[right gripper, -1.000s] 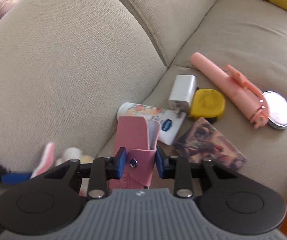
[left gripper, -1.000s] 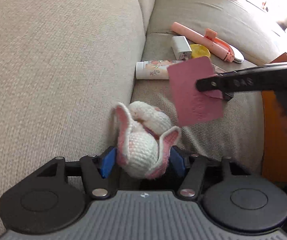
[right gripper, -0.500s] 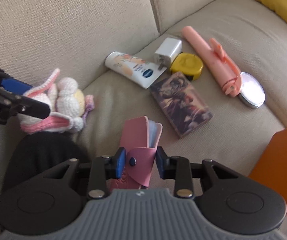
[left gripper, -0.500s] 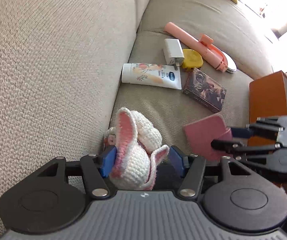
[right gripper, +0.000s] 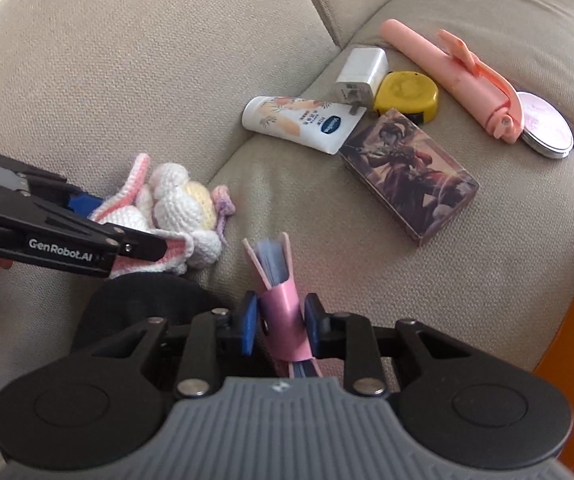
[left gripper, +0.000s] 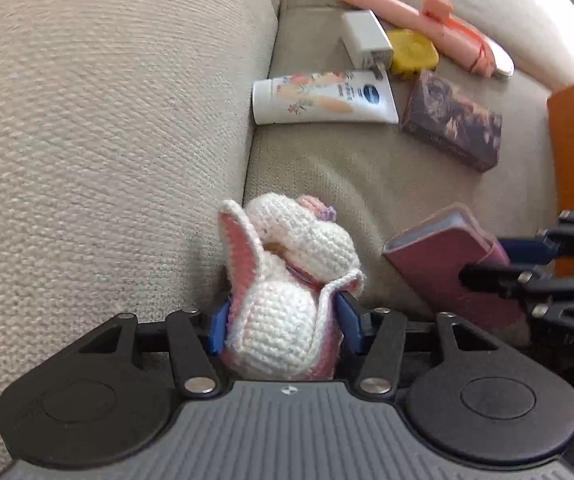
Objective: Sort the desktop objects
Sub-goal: 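Lift the bunny with the left gripper while the right gripper lifts the wallet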
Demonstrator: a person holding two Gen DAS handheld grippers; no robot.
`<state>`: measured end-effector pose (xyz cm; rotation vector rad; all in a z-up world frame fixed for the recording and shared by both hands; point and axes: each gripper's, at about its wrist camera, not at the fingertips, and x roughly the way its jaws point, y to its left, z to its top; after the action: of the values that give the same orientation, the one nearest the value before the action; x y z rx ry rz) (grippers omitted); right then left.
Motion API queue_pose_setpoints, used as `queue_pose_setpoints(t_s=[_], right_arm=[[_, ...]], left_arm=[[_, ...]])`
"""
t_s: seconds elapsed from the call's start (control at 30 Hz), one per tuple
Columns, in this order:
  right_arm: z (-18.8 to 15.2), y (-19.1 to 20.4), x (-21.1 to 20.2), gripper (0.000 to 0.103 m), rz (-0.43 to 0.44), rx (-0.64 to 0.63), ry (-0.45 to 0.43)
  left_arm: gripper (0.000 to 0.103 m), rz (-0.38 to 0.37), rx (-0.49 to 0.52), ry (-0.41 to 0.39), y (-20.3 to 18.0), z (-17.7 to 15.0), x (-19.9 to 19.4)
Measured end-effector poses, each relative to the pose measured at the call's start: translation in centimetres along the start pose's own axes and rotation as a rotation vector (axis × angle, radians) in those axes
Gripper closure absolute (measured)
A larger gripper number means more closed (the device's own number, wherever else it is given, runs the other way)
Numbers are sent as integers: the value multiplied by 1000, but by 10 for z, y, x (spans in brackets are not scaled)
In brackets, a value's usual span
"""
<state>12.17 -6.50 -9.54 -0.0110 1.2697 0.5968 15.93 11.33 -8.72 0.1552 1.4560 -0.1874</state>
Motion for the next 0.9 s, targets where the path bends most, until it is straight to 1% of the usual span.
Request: queue_pose_setpoints(t_s=[0.07,0.13,0.2,0.3,0.4,0.53,0.6,0.67,0.77,0.83,0.9], right_arm=[[-1,0,-3,79,-2,8,-10],[-6,-1,-13,80,-9,12,-38],[-10,-3,-27,81,-11,15,-76],[-16,-9,-53,81,-22,29,-132],[-24,-18,-81,81,-22,56,-186],[-42,-38,-133,81,7,132,-283],[-55,-48,-164,81,-1,162,-348],[-70,-59,-193,81,-27,197,-408],[-96,-84,-231,81,-92,285,-470],[-115,-100,-244,81,-133,341,-481],[-133,-114,-250,81,-161,390,-477]], left_arm=[[39,19,6,-27,-3,-4,0],[46,26,0,-77,-2,-11,-8],[50,37,-21,-124,0,-20,-20],[51,30,-54,-208,-5,-32,-40],[52,0,-86,-300,-17,-41,-67],[52,-86,-73,-444,-52,-51,-112],[52,-152,-49,-511,-75,-53,-132],[52,-229,-28,-553,-100,-52,-146],[52,-327,14,-583,-141,-49,-156],[52,-378,49,-589,-169,-47,-158],[52,-413,77,-575,-199,-50,-152]])
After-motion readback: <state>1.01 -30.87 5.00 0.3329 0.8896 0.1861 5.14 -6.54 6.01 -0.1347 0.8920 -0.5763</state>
